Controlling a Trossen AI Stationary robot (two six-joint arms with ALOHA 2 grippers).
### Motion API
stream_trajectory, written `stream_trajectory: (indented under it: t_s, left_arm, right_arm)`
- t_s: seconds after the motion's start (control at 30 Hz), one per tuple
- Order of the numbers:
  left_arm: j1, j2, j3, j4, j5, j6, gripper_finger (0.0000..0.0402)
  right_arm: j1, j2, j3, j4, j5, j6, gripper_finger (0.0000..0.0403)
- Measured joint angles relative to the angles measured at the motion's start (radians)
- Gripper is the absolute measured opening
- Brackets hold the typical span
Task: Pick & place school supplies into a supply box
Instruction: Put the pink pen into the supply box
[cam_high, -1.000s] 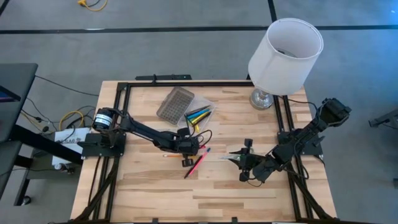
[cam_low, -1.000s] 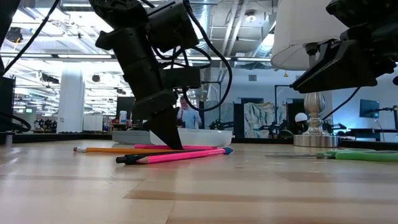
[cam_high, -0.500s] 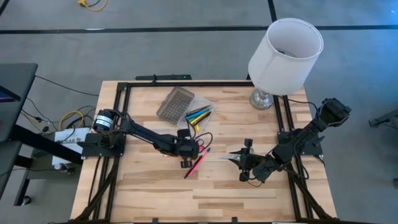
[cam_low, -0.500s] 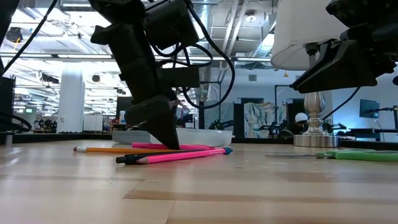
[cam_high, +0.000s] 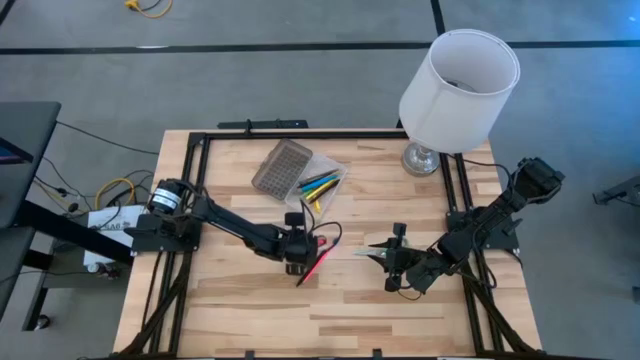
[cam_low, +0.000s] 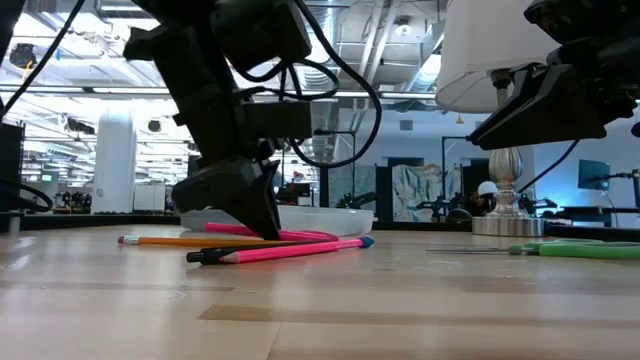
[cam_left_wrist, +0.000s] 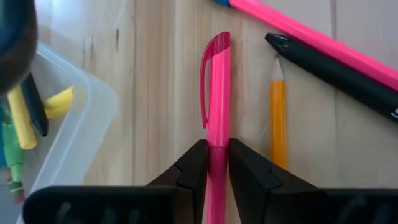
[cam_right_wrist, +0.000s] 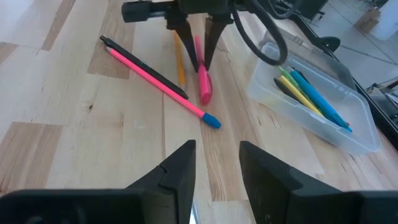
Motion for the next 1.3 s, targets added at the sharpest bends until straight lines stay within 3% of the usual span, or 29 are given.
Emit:
stream_trajectory:
  t_s: [0.53, 0.77, 0.93, 1.13, 1.3]
  left_arm:
    - [-0.031, -0.007, 0.003, 0.01, -0.155, 0.011, 0.0057]
    - [-0.031, -0.073, 0.004, 0.025, -0.172, 0.01, 0.0057]
    - [-0.03, -0.133, 0.004, 0.026, -0.253, 0.01, 0.0057]
    - [0.023, -0.184, 0.004, 0.054, -0.311, 0.027, 0.0057]
    - [0.122, -0.193, 0.005, 0.12, -0.283, 0.076, 0.0057]
  right_arm:
    - [0.0, 0.0, 0.0, 0.0, 0.0, 0.0, 0.0118]
    - [0.0, 0.0, 0.0, 0.0, 0.0, 0.0, 0.0118]
    - [0.0, 0.0, 0.0, 0.0, 0.0, 0.0, 0.0118]
    - [0.0, 0.0, 0.0, 0.003, 0.0, 0.0, 0.0118]
    - [0.0, 0.0, 0.0, 0.003, 0.0, 0.0, 0.0118]
